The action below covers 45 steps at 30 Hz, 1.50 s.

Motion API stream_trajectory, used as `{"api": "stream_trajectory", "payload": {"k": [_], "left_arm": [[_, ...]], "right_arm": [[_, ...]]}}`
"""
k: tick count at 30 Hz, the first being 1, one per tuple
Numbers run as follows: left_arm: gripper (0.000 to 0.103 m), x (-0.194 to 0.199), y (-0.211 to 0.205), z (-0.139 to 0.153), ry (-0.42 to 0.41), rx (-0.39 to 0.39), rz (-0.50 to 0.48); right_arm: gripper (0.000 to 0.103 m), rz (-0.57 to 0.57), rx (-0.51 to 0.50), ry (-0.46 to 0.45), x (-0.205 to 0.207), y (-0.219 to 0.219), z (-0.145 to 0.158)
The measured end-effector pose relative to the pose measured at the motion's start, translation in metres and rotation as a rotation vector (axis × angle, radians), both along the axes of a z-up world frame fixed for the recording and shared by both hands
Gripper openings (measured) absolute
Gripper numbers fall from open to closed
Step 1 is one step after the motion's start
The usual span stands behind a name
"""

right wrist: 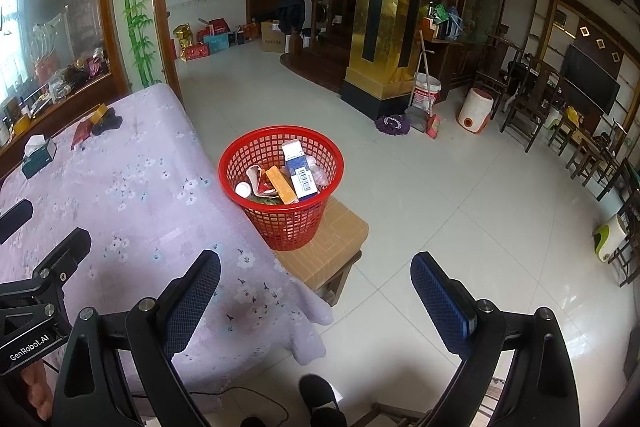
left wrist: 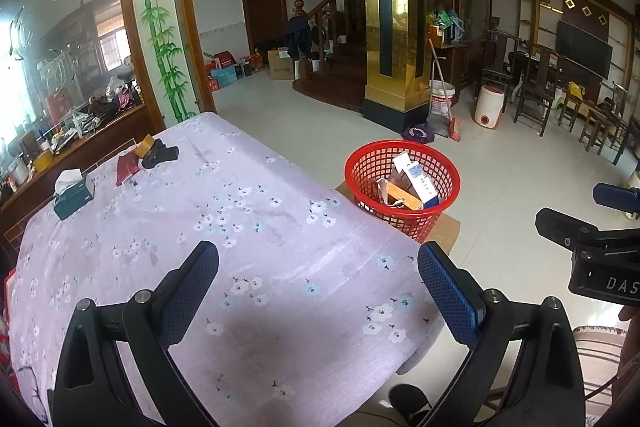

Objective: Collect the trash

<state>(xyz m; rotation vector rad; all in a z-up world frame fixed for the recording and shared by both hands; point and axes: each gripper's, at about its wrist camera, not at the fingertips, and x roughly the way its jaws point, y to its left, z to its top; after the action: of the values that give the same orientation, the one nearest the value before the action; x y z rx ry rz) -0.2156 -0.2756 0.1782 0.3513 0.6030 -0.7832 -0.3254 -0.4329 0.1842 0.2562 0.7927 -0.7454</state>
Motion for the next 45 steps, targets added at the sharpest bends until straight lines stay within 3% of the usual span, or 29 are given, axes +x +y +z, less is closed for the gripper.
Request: {"api": "stream_trajectory", "payload": {"k": [6,10,18,21,24,29,36,45], "left_arm": [[0.099,0.013,0.007,-0.011,0.046,0.014,0.046],[0.099,0.033,0.023,-0.026,0.082,0.039,0.150],[0.099,0.090,0.095,-0.069,0.196,0.119,0.560],[0.099,0.106,0.140,-0.092,0.238,0.165,0.739],[0.099,0.122,0.175,-0.113,0.270,0.202,0.836],[0.099,0.155,0.233,-0.139,0.350,0.153,0.865],[0.099,0.188,0.284,-0.166,0.392,0.110,0.799],[0.103,0.202,0.287,-0.172,0.381,0.103,0.760]], "right_arm": [[0.098,0.048,0.012,0.020,0.018,0.000,-0.007],[0.098,0.136,0.035,0.056,0.051,0.001,-0.020],[0.098,0.479,0.085,0.165,0.170,0.031,-0.072],[0.098,0.628,0.101,0.220,0.214,0.063,-0.099],[0.098,0.727,0.137,0.266,0.253,0.097,-0.129],[0.098,0.753,0.193,0.303,0.297,0.146,-0.166],[0.102,0.629,0.170,0.267,0.321,0.185,-0.186],[0.103,0.542,0.131,0.165,0.334,0.197,-0.188]]}}
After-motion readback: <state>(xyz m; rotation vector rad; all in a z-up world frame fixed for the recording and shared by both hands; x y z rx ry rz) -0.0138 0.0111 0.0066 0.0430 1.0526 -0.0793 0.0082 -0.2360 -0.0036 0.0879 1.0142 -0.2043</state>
